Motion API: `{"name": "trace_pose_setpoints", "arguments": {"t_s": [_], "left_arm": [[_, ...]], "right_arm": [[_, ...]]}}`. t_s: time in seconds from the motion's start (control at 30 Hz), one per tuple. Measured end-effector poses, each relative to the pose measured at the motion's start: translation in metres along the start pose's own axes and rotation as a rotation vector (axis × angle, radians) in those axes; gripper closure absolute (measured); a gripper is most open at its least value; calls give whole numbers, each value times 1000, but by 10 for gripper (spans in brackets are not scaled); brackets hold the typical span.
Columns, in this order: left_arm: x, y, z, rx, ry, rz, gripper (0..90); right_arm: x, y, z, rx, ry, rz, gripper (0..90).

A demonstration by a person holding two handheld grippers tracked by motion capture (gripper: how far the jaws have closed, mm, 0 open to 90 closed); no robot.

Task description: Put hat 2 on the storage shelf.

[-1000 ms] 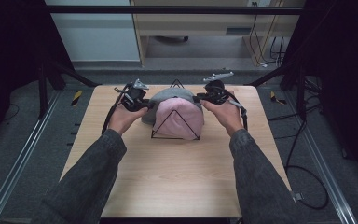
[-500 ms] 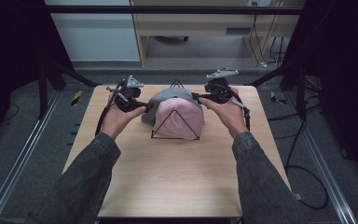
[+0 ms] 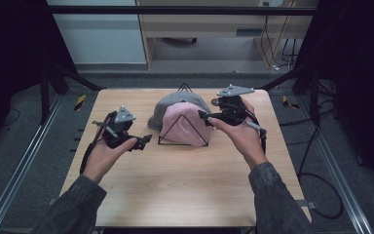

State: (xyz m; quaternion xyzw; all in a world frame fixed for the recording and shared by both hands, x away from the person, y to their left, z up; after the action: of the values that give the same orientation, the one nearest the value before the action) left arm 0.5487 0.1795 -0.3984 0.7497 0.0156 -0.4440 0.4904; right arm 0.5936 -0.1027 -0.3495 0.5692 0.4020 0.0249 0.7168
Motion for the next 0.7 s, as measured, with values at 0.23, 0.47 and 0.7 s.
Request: {"name": "trace_pose_setpoints", "arguments": {"t_s": [0.23,0.47,0.7], "left_arm": [[-10,-30,9,28,-8,-27,51],[-4,-65,23,54,-58,-68,51],[16,-94,28,48,-97,-119,53]], "right_arm": [[-10,-11,-18,-31,36,2,86],[-15,-40,-24,-50,28,-26,112],[-12,-87,-20,-23,21,-70,155]]}}
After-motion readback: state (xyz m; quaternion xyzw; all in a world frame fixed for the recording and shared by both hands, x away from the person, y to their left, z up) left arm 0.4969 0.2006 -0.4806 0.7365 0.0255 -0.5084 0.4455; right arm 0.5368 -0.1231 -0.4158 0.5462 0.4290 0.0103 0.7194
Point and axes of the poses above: each handheld gripper's, and its own axes: x roughly forward along the jaws, y roughly out of its top, z roughly to its right, the point moved 6 cm from there along x, roughly forward along the jaws, and after that the axes turned 5 degrees about -z, right-handed, at the moved point
